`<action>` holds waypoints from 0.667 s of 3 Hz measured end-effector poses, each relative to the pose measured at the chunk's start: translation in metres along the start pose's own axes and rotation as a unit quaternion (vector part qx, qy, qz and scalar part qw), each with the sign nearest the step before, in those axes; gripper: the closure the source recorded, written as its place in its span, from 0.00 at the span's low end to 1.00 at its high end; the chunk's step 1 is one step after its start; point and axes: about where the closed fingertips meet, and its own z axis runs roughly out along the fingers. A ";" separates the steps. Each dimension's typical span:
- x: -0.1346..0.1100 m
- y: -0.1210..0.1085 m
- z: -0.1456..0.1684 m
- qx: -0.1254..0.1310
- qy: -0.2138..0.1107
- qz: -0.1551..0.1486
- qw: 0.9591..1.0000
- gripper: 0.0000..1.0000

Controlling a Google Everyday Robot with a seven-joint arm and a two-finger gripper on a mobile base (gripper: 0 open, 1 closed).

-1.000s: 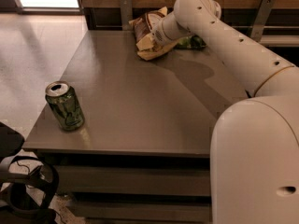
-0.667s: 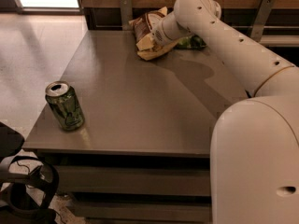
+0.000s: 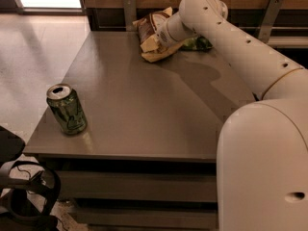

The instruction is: Move brown chip bag near green can

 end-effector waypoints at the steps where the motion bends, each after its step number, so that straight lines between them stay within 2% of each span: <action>1: 0.000 0.000 0.000 0.000 0.000 0.000 1.000 1.00; 2: -0.028 -0.002 -0.019 0.021 0.002 -0.028 0.999 1.00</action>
Offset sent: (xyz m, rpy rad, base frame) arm 0.0032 0.0003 0.1009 -0.1414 -0.1356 -0.0016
